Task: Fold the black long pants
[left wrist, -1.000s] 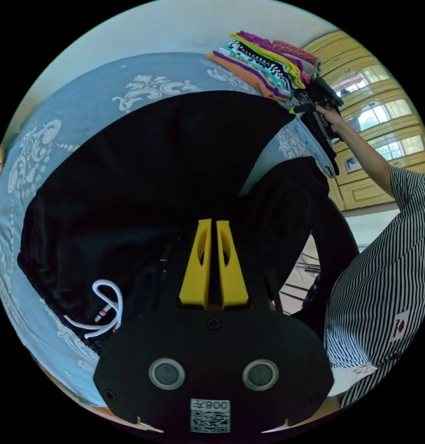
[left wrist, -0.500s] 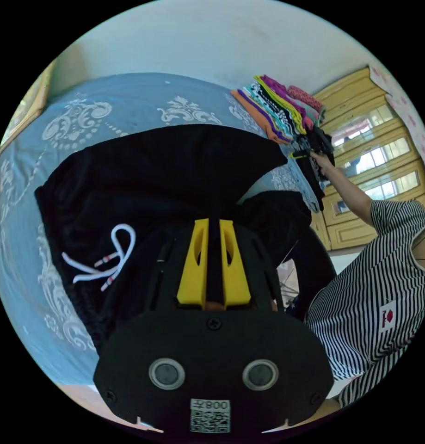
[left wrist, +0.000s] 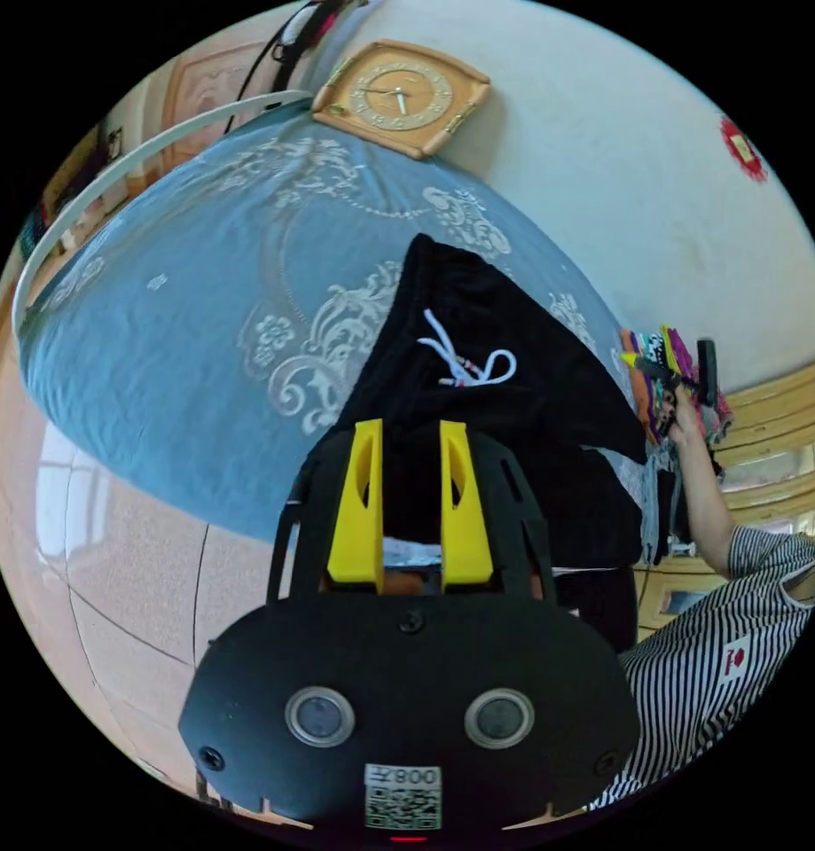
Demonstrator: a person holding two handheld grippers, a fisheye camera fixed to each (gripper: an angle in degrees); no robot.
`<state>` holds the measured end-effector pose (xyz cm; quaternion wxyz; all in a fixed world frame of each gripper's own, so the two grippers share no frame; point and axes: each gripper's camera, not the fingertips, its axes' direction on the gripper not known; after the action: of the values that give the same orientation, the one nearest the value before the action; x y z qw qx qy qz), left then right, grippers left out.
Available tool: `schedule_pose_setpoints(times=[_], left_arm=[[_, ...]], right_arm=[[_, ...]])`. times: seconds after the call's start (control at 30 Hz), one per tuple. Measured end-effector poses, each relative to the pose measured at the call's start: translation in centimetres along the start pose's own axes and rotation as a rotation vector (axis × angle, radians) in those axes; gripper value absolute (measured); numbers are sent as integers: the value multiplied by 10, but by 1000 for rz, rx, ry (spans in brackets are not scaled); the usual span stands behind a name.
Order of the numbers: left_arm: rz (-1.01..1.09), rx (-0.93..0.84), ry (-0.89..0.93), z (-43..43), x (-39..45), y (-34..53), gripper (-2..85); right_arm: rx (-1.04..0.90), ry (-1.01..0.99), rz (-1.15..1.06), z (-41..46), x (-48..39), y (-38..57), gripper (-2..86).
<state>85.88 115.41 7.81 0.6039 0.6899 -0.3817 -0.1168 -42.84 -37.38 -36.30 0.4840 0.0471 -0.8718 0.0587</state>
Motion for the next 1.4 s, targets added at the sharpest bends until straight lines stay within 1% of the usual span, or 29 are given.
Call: schedule_pose_setpoints(times=[0.07,0.17,0.23,0.3,0.43,0.5,0.57,0.67,0.7,0.77,0.8,0.87,0.93,1.0,1.07,1.13,1.2,1.3,1.37,1.4], left_arm=[[-33,17,-51,-24,-25,19,109],[-121,46,-78,-57,-69,50,116],[-160,53,-52,-68,-94,68,116],[-193,46,30,-73,-121,87,110],[-182,70,60,-99,-151,102,92],[-159,60,82,-115,-167,108,66],[-147,42,79,-126,-177,111,49],[-115,86,135,-153,-192,117,34],[-111,125,159,-168,-199,119,31],[-106,200,200,-194,-209,124,27],[-96,240,222,-209,-215,125,26],[-74,279,237,-227,-221,125,26],[-45,299,253,-237,-226,123,27],[-51,281,199,-231,-237,118,32],[-93,228,177,-212,-254,114,38],[-132,180,212,-197,-270,116,44],[-147,209,242,-205,-279,129,57],[-154,242,229,-221,-279,151,80],[-183,241,260,-222,-280,163,92],[-201,229,278,-218,-279,169,97]], right_arm=[[-20,-5,-126,27,-55,-56,76],[-61,16,-248,57,-117,-114,93],[-69,37,-309,72,-151,-141,98],[-85,54,-347,86,-179,-164,102],[-201,81,-384,130,-226,-196,95],[-271,113,-387,149,-241,-200,75],[-231,151,-380,147,-257,-200,33],[-240,139,-382,134,-275,-200,10],[-214,132,-380,127,-279,-201,8],[-67,112,-374,85,-296,-203,4],[-32,112,-373,74,-301,-203,4],[79,158,-377,43,-319,-206,5],[95,176,-378,38,-329,-212,8],[54,192,-362,51,-335,-220,12],[-102,228,-340,91,-339,-230,22],[-200,275,-311,116,-339,-231,15],[-183,323,-275,122,-341,-225,12],[-77,275,-268,104,-346,-207,23],[0,154,-266,85,-348,-180,29],[9,124,-271,83,-350,-170,28]])
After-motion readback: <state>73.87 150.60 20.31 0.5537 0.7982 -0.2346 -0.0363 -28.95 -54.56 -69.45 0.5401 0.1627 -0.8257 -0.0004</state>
